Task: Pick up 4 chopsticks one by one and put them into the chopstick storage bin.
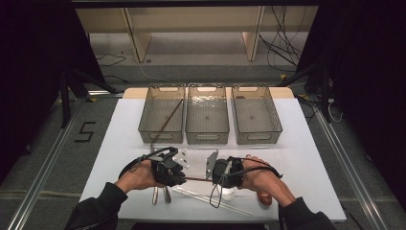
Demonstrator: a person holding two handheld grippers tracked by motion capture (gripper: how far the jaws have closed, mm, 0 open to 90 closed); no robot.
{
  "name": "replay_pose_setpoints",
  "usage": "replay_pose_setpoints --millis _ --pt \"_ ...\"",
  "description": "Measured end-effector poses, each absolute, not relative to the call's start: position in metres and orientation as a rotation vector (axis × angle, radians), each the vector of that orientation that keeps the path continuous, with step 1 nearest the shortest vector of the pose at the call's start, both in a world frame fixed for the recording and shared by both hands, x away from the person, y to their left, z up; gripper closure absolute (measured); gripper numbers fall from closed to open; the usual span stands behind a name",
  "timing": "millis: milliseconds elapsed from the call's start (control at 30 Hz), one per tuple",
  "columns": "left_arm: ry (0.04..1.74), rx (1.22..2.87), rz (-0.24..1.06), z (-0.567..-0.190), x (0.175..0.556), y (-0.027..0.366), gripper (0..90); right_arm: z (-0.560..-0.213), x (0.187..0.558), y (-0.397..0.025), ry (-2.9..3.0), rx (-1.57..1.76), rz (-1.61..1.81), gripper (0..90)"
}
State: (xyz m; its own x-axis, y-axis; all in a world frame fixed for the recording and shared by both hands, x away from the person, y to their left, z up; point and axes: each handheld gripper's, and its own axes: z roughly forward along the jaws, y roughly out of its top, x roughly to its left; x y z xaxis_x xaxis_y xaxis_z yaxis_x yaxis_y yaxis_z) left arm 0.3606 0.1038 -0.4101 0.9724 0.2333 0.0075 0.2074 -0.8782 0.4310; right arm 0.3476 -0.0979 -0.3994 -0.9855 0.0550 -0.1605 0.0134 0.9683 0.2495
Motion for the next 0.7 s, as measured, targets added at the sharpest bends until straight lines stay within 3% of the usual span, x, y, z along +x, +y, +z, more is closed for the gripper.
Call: replay_pose_setpoints --millis 200,400,700 --pt "0.26 2.674 -0.001 -0.408 0.358 0.105 82.1 -0.398 0.35 -0.101 2.921 0.06 0.4 81.7" --pt "0.333 2.655 0.005 -0.408 0.363 0.111 83.2 -0.387 0.36 -0.111 2.822 0.259 0.442 57.6" --pt "0.482 2.595 0.079 -0.402 0.373 0.125 83.2 -0.383 0.36 -0.124 2.764 0.456 0.609 42.6"
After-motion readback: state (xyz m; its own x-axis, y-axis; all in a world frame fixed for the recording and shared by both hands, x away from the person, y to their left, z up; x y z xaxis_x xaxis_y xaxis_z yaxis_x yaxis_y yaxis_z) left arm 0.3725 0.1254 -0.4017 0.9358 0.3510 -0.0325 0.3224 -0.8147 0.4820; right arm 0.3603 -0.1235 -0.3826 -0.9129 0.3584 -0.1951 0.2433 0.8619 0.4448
